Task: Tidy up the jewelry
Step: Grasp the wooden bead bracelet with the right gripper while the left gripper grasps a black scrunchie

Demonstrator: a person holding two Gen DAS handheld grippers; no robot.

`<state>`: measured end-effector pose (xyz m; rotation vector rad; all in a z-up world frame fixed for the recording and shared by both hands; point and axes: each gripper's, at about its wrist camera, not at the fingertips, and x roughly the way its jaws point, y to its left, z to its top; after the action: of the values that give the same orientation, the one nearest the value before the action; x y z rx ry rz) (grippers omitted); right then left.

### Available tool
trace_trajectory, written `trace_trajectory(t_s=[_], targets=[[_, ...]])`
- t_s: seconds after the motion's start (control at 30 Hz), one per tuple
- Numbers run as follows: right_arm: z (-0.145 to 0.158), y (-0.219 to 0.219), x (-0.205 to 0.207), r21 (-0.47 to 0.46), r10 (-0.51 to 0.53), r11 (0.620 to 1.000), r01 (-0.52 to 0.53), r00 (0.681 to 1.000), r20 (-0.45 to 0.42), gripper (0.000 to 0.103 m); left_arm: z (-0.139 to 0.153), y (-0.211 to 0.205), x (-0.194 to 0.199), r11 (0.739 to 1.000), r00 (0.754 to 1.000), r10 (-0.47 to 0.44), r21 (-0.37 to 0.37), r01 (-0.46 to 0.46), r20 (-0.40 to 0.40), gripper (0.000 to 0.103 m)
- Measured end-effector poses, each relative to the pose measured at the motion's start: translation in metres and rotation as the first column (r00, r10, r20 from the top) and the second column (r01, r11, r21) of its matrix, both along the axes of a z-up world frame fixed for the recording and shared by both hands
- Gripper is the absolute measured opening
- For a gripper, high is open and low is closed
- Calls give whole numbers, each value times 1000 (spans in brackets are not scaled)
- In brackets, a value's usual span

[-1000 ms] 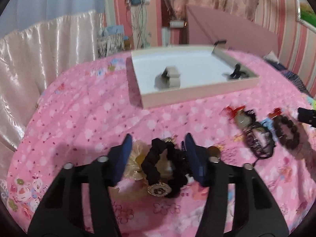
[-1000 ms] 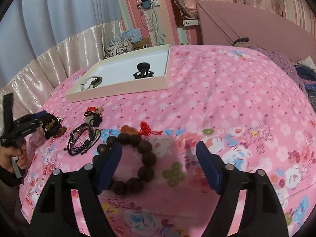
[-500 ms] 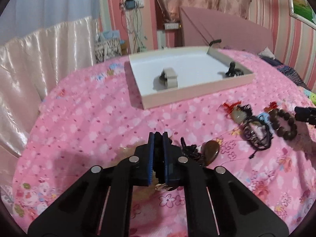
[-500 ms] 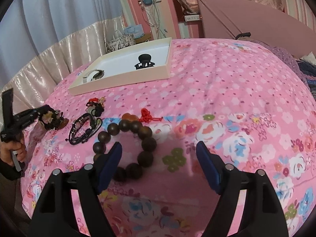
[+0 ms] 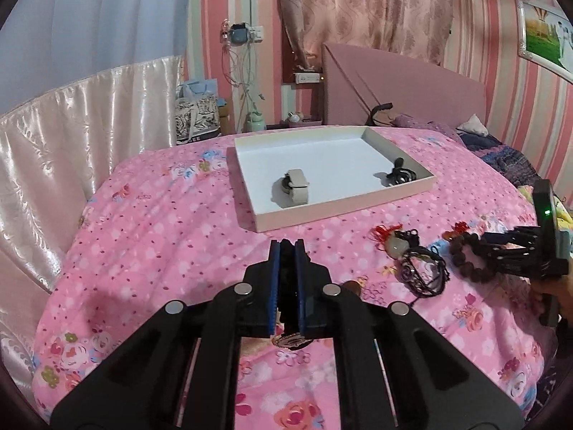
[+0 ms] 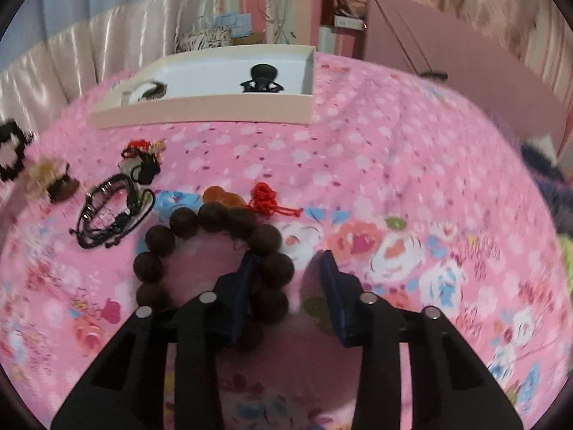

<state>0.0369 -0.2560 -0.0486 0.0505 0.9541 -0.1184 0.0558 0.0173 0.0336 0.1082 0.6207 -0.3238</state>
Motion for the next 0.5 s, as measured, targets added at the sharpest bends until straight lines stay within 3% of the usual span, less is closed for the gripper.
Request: trace_trajectory(t_s=[0.1,0.2,0.23,0.33,0.5], targets=[[2,8,1,-21,27,999,-27,1000,-7,19,-3,-6,-1,1000,1000,-9,-3,9,-8,6],[7,5,0,53,25,998,-26,1000,13,18,-5,-11,3,1000,1000,-9,-7,9,-19,6],[11,0,-2,111,22,994,-25,999,33,18,-5,-14,4,1000,1000,-11,-7,11,-18,6],[32,-4,-7,171,7,985,-25,994,107,18,-3,-22,9,1000,1000,-19,-6,19,-13,6],[72,4,7,208,49,974,-95,975,218,18,9,-46,32,999,999,-51,-16,51,10,6]])
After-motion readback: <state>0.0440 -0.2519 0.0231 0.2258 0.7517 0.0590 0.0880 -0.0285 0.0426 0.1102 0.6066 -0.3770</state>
